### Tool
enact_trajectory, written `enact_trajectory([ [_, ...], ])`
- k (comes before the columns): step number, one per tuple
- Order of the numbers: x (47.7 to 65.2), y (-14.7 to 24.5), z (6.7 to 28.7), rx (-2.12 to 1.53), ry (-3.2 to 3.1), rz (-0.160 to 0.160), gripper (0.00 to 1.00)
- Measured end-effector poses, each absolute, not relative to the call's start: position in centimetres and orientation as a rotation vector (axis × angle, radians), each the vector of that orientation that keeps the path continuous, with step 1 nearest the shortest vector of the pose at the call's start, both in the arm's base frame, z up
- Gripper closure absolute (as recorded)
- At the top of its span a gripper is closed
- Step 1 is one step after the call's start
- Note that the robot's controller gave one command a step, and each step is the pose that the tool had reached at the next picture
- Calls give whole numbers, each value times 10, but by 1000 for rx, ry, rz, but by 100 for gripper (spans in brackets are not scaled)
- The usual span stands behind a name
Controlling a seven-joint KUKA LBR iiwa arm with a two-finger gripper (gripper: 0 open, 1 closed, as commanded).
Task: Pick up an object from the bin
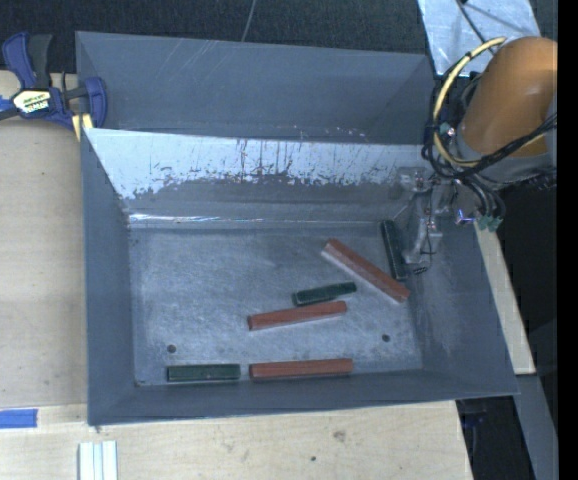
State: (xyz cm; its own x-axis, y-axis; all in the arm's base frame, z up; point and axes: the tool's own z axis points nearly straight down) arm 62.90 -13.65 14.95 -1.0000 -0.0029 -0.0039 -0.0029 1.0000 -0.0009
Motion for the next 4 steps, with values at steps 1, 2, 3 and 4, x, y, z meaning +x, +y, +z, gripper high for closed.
enact_trajectory([
  [1,629,-137,150,-5,3138,-1,0],
  [2,616,-105,78,125,3132,-1,0],
  [3,621,-45,84,83,3133,2,0],
  [4,601,-23,71,-643,3070,-1,100],
])
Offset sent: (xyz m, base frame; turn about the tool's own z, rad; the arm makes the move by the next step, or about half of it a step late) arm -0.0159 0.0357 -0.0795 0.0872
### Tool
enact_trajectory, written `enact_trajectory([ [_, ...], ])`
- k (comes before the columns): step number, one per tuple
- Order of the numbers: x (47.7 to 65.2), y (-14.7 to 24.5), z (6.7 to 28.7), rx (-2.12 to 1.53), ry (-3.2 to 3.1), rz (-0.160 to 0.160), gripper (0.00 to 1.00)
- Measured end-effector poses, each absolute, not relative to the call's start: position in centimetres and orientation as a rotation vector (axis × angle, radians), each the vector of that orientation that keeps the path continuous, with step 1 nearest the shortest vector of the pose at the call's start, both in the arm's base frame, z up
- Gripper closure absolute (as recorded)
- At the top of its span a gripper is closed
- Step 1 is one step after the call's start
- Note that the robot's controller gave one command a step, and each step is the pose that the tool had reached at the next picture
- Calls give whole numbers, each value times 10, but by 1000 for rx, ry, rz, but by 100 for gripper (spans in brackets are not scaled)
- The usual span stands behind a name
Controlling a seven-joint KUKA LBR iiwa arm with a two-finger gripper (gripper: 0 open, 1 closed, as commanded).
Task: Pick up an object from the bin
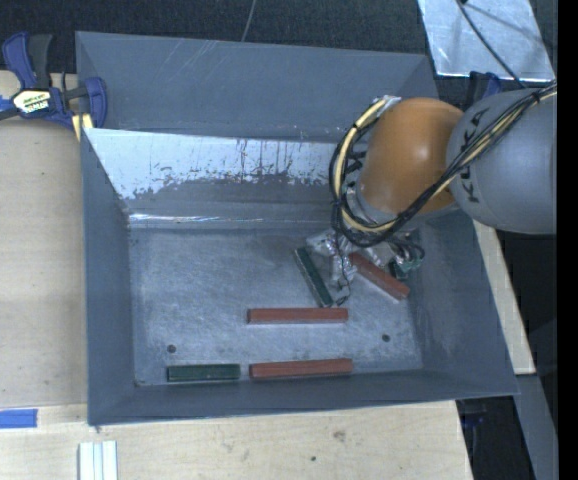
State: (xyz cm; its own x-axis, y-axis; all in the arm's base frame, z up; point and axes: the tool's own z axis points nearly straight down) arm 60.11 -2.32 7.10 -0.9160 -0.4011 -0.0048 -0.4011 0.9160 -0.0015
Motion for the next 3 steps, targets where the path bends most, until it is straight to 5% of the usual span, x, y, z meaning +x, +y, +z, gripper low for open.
enact_trajectory([
  [1,601,-23,71,-643,3071,-1,0],
  [2,601,-23,71,-643,3071,-1,0],
  [3,590,-13,100,-721,3055,0,0],
])
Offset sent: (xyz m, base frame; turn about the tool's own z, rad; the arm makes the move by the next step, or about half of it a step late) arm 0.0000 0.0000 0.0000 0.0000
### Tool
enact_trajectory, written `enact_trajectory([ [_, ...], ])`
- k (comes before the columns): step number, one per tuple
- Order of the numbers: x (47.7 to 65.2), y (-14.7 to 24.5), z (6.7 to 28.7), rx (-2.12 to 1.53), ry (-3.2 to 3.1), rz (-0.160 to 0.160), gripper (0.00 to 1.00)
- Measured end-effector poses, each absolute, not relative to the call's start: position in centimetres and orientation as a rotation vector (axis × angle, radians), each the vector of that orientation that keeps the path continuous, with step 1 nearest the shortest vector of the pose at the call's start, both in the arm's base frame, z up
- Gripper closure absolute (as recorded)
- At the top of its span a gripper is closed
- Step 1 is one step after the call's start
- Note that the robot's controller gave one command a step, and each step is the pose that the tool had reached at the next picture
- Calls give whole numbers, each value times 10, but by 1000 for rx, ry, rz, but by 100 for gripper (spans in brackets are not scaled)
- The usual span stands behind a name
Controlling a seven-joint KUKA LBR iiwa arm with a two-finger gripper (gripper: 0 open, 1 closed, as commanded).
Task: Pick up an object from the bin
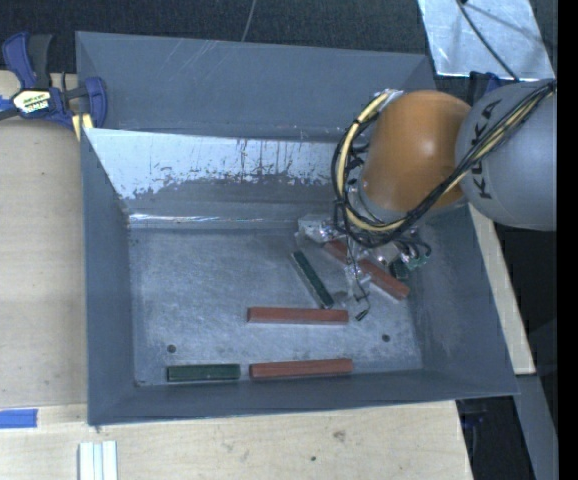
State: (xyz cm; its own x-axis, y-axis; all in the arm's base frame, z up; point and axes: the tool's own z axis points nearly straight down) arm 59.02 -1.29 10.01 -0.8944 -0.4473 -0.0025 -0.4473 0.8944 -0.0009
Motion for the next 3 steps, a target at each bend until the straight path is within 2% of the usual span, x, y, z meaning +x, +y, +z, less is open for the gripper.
enact_trajectory([
  [1,575,-1,108,-579,3082,0,0],
  [2,541,8,91,-490,3099,0,0],
  [3,523,-3,78,-980,2984,0,0],
])
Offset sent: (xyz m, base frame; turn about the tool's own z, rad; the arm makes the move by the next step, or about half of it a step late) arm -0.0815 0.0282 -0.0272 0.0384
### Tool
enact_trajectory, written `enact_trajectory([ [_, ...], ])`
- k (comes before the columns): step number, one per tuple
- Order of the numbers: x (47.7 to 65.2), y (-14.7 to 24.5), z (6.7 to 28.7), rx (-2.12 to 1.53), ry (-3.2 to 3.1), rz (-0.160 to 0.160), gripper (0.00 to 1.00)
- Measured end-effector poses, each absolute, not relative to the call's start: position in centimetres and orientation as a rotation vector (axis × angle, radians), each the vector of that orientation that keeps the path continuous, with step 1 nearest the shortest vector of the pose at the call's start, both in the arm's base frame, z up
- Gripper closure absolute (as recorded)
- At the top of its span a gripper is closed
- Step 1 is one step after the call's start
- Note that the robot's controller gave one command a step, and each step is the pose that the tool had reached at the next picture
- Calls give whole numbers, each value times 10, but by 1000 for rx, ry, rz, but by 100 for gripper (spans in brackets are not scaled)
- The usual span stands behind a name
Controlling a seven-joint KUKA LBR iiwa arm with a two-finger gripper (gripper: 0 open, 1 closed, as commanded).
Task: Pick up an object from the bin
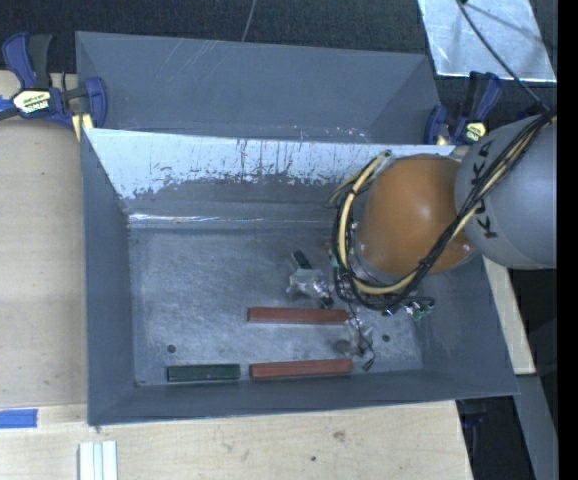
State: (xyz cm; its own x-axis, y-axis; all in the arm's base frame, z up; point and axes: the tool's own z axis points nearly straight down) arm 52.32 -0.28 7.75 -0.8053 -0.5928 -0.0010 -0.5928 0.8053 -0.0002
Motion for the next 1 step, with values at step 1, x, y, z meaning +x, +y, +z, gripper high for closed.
enact_trajectory([
  [1,515,101,72,-412,3109,3,100],
])
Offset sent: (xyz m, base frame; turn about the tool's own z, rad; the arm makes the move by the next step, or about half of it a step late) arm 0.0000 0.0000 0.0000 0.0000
